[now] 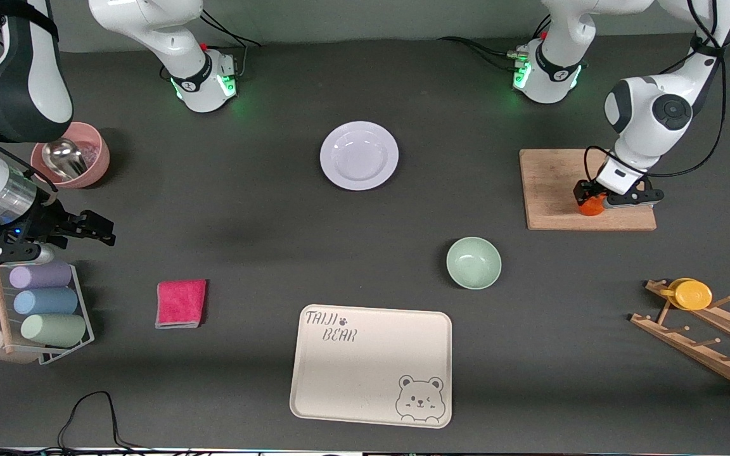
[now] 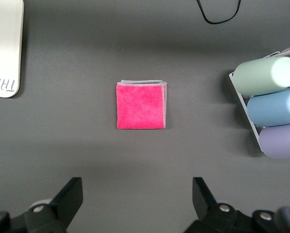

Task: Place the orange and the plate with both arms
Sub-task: 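Grasp the orange with the left gripper and lift it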

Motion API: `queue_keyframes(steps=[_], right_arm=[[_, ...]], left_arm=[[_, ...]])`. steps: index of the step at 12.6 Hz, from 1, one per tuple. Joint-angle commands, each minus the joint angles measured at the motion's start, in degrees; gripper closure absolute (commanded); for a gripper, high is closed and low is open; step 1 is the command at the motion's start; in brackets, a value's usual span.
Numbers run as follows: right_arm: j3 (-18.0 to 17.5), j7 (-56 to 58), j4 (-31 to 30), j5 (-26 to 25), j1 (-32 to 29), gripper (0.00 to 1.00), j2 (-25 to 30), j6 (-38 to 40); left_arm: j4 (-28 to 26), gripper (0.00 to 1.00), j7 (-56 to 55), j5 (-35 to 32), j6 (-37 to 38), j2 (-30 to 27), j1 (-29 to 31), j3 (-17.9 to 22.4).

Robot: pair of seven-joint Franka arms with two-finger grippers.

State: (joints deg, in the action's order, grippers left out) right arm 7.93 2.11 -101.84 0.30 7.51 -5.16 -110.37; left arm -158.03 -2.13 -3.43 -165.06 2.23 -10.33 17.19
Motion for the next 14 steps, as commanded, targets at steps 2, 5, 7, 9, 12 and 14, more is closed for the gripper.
queue_keyframes(steps=[2, 5, 7, 9, 12, 14], right_arm=[[0.15, 0.36, -0.73, -0.57, 0.31, 0.0, -0.63, -0.81], [-0.29, 0.44, 0.32, -0.04, 0.57, 0.0, -2.48, -0.29], [-0.29, 0.17, 1.81, 0.49, 0.66, 0.0, -3.71, 1.99], [-0.2, 0.17, 2.7, 4.16, 0.31, 0.0, -4.5, 2.79], [0.06, 0.35, 2.87, 5.23, -0.04, 0.0, -6.34, 2.79], [0.24, 0.44, 3.49, 8.99, -0.13, 0.0, -7.05, 2.79]], left_arm=[[-0.26, 1.0, 2.2, 0.0, 4.27, -5.54, 0.57, -0.31], [4.2, 1.0, 1.96, 0.0, 23.05, -16.61, -0.13, -0.84], [12.53, 1.0, 1.69, 0.18, 37.19, -19.71, -1.27, -1.89], [21.24, 1.0, -1.28, 2.44, 50.3, -20.51, -3.55, -3.9], [23.91, 1.0, -8.05, 5.62, 56.59, -24.89, -3.65, -10.49], [24.09, 1.0, -11.3, 10.35, 58.08, -26.92, -3.65, -13.92]])
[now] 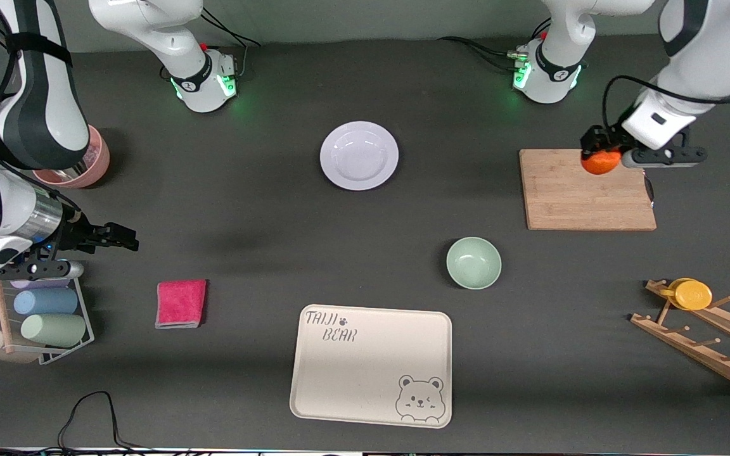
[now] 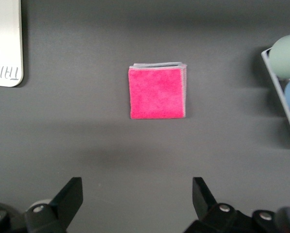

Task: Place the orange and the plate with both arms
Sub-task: 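Carry the orange onto the white plate with the left gripper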

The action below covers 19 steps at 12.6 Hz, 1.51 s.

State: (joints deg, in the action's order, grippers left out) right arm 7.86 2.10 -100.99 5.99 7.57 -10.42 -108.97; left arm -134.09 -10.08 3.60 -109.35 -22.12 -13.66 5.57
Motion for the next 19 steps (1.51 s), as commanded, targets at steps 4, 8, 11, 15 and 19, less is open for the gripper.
queue_keyframes(steps=[4, 8, 11, 15, 19], right_arm=[[0.4, 0.19, 3.52, 6.65, 0.25, 0.0, -3.89, 1.3], [0.57, 0.89, 5.09, 21.66, -1.42, 0.0, -8.9, 1.3], [0.57, 0.98, 6.16, 35.44, -1.51, 0.0, -14.0, 1.22], [-0.04, 9.21, 8.26, 39.71, -1.51, 0.0, -20.59, 1.48], [-0.04, 9.94, 8.18, 53.91, -1.51, 0.0, -25.6, 4.29]], left_arm=[[1.97, 1.0, -16.6, 10.7, 1.86, -4.51, -1.19, -14.85], [4.01, 1.0, -30.59, 12.22, -4.7, -2.24, -1.28, -27.87], [5.58, 1.0, -38.16, 12.22, -11.22, 3.11, -1.28, -34.38], [8.58, 1.0, -53.43, 10.82, -19.81, 11.54, -1.28, -44.74], [9.89, 1.0, -71.52, -4.85, -25.57, 23.14, -4.34, -49.07]])
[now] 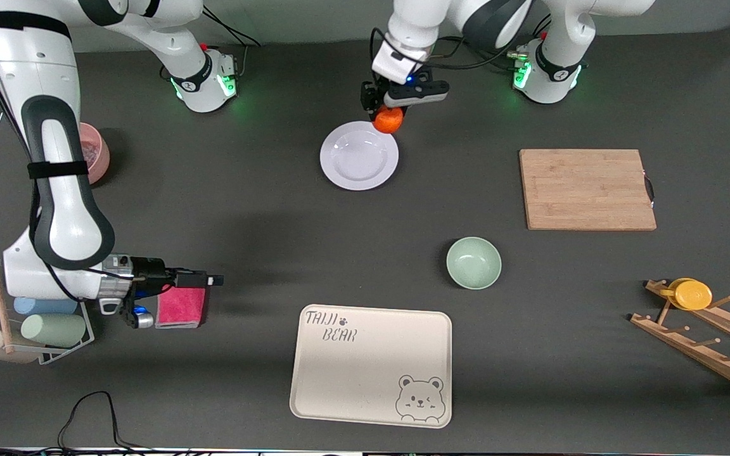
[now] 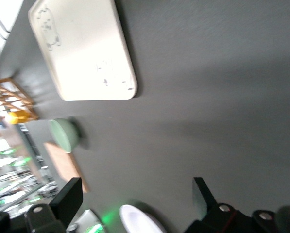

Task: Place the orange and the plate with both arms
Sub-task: 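Carry the orange onto the white plate with the left gripper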

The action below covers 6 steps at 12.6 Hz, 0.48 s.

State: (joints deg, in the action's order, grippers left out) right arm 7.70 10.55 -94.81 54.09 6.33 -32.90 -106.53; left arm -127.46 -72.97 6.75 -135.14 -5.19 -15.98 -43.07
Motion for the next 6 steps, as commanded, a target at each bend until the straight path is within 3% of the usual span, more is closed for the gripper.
queue_keyframes(steps=[1, 4, 6], right_arm=[[0.12, 1.66, 2.34, 8.99, 0.0, 0.0, -4.88, 1.77], [-0.14, 1.75, 3.13, 16.91, 1.14, 0.0, -8.58, 1.24], [-0.14, 1.84, 3.75, 17.63, 1.15, 0.0, -9.64, 1.76]], left_arm=[[3.36, 1.0, -14.16, -12.77, 0.05, 8.85, -3.95, -0.44], [7.22, 1.0, -29.12, -24.21, 0.31, 18.61, -8.45, -0.09], [8.81, 1.0, -33.01, -27.65, 0.4, 22.83, -10.55, 0.18]])
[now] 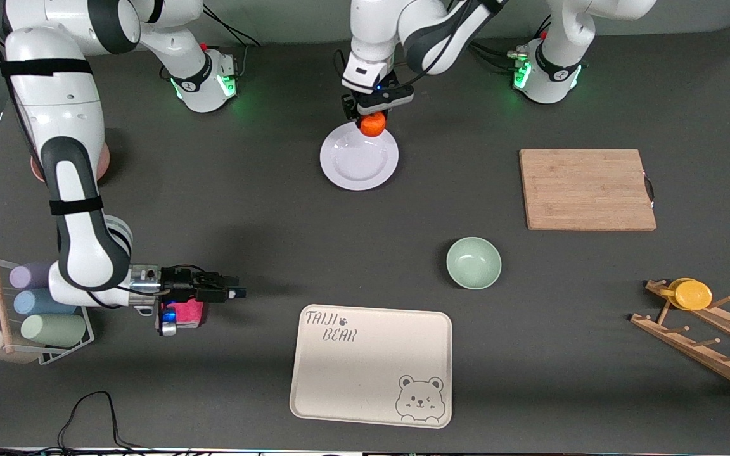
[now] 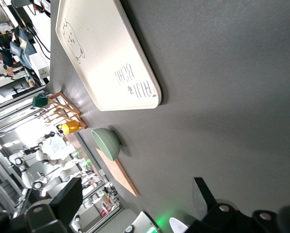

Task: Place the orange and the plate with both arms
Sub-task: 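Carry the orange onto the white plate with the left gripper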

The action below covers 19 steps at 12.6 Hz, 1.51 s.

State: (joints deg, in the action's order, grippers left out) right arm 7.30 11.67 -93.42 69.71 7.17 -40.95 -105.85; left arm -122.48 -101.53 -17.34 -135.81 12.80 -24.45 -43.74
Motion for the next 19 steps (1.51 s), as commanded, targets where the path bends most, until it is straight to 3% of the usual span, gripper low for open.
queue_keyframes(steps=[1, 6, 11, 12, 13, 15, 19], right_arm=[[0.26, 0.64, 2.36, 2.1, 0.22, 0.0, -1.85, 1.26], [0.61, 5.12, 2.97, 1.05, -2.33, 0.0, -2.82, 3.28], [0.43, 5.12, 1.14, 2.01, -1.9, 0.0, -3.26, 1.36], [0.35, 5.55, -0.78, 2.1, -1.46, 0.0, -2.48, -0.48], [0.26, 5.64, -2.8, 3.58, -1.37, 0.0, -1.34, -0.85], [0.26, 6.61, -8.24, 8.15, -0.32, 0.0, 2.43, -0.5], [0.26, 13.2, -18.53, 12.03, 0.74, 0.0, 8.24, 1.07]], left_arm=[[4.52, 1.0, -7.77, -6.28, 0.81, 6.96, -2.36, 0.84], [9.45, 1.0, -19.74, -20.44, 1.16, 18.12, -3.85, 0.84], [11.91, 1.0, -20.28, -21.42, 1.25, 21.56, -4.64, 1.98], [11.91, 0.71, -20.2, -21.6, 1.25, 21.65, -4.91, 2.6], [11.91, 0.36, -20.19, -22.9, 1.34, 21.65, -5.43, 3.21], [11.82, 0.01, -20.11, -23.88, 1.6, 21.65, -5.52, 3.31], [11.82, 0.0, -19.76, -23.97, 3.44, 20.43, -5.17, 3.31]])
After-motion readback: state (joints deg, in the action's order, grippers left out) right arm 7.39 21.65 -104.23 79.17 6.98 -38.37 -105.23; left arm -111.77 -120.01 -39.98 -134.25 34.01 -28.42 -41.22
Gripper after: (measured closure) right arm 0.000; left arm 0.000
